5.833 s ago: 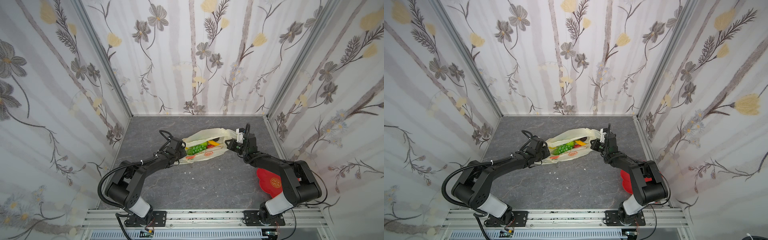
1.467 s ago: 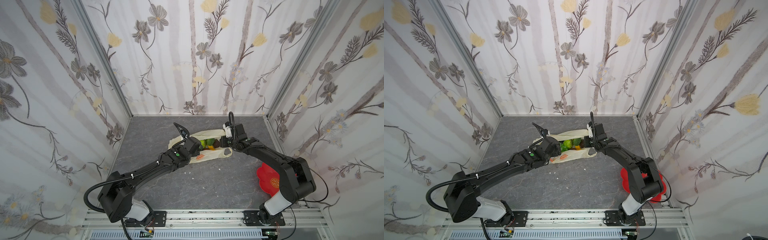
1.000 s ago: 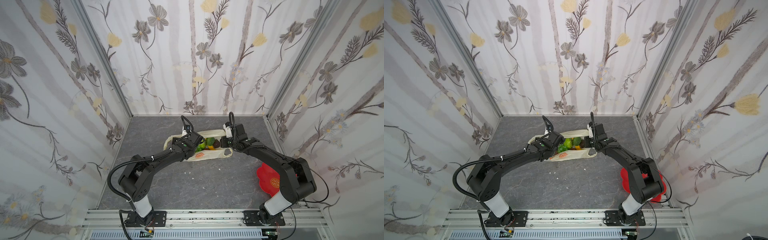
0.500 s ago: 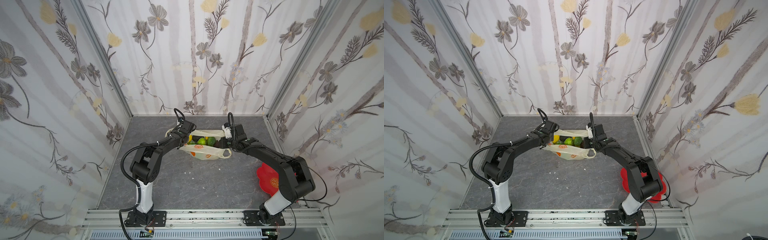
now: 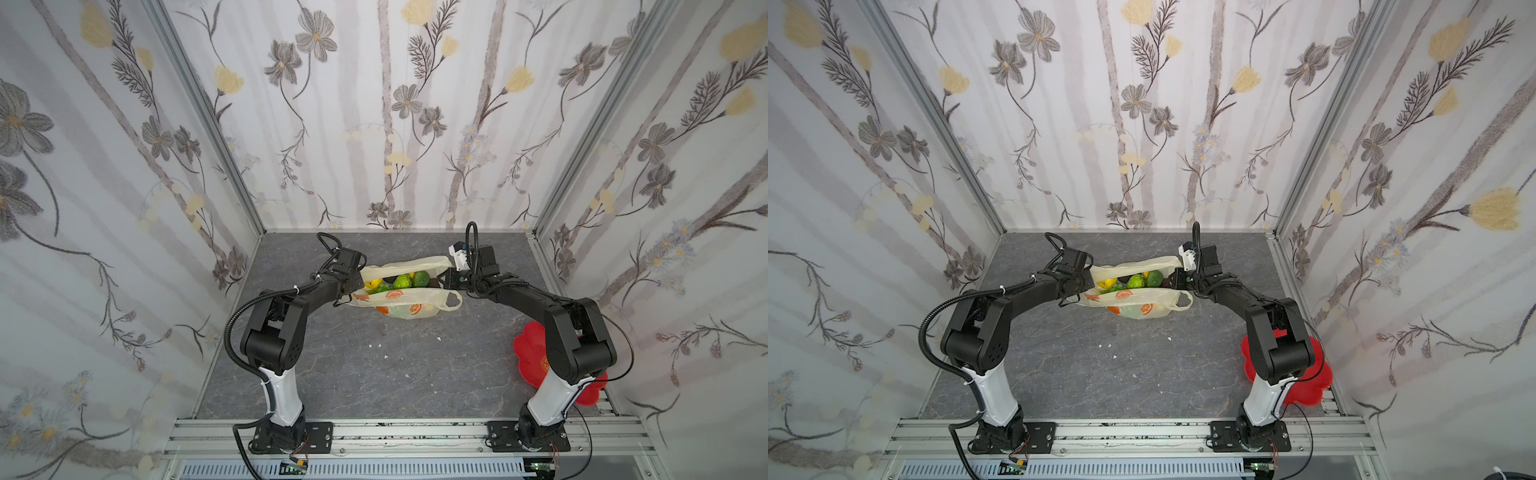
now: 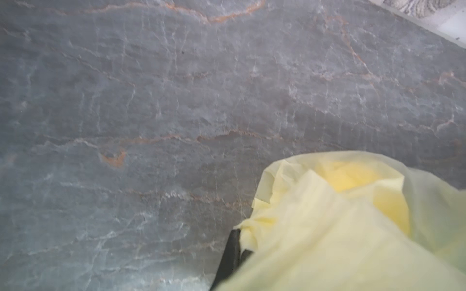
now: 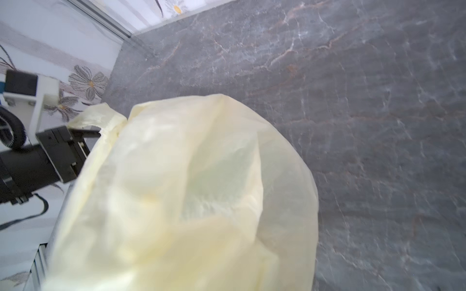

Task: Take fruits out of the plastic bag
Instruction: Spread open the plastic bag at the top-center of the table.

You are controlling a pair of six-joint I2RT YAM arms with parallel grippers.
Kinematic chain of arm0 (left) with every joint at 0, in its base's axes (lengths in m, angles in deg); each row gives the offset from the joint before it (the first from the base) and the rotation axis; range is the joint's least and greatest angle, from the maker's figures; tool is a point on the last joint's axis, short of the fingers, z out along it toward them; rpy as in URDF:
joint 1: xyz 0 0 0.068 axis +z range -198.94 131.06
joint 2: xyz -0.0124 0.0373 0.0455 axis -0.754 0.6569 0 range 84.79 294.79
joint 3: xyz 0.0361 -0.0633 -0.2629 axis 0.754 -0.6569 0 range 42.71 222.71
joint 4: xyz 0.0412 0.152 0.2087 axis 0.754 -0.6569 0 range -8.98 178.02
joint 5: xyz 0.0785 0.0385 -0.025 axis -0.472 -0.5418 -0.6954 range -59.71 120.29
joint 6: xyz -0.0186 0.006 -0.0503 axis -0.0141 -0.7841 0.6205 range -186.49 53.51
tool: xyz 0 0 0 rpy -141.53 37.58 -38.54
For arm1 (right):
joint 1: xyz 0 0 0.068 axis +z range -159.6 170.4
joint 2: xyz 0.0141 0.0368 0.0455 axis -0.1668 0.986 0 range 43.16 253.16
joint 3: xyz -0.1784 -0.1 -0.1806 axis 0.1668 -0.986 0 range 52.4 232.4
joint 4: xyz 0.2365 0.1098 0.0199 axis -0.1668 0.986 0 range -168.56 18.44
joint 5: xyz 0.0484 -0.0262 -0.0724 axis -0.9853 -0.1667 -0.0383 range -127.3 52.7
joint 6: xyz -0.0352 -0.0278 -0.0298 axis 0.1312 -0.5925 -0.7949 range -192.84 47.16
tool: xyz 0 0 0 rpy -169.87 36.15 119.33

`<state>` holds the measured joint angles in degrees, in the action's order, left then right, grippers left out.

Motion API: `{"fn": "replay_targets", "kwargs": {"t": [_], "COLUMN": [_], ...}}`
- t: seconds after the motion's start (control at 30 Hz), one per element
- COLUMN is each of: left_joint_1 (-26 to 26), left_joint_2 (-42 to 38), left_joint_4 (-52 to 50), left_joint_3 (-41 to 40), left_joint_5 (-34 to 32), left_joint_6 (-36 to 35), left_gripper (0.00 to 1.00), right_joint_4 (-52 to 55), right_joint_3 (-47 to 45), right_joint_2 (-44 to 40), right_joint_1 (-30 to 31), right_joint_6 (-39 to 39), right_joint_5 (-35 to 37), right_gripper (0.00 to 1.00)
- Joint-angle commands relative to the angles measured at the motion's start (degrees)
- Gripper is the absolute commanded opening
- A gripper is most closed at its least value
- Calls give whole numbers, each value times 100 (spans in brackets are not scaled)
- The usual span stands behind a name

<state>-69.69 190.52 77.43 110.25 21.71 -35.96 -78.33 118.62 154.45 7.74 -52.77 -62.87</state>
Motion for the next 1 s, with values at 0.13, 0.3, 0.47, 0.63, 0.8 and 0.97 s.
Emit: {"fn": "replay_targets", "kwargs": {"t": [0.13, 0.3, 0.47, 0.63, 0.8, 0.97], "left_joint_1": [-453, -875, -1131, -1357, -1516, -1655], "left_joint_2": [-1025, -1481, -1645, -1681, -1696, -1714], "left_joint_4": [473, 806, 1029, 1189, 1296, 1358], "left_joint_3": [-1020, -1669, -1909, -1903, -1921, -1957], "left_joint_5": [-65, -267, -428, -607, -715, -774], "left_joint_6": [241, 363, 610, 794, 981, 1091], "left_gripper": [0, 0, 0, 0, 0, 0], "right_joint_4": [345, 1029, 1286, 1643, 1854, 1799], "right_joint_3": [1813, 2821, 2393, 1882, 1345, 1197], "right_joint_2": [1010, 1542, 859, 47, -603, -756], "right_joint_1": [262, 531, 539, 670, 1046, 1616], "right_joint_6": [106, 70, 28, -89, 67, 397], "right_joint_5": [-3, 539, 1703, 2784, 4004, 4430], "right_gripper": [0, 19, 71, 92, 94, 97]}}
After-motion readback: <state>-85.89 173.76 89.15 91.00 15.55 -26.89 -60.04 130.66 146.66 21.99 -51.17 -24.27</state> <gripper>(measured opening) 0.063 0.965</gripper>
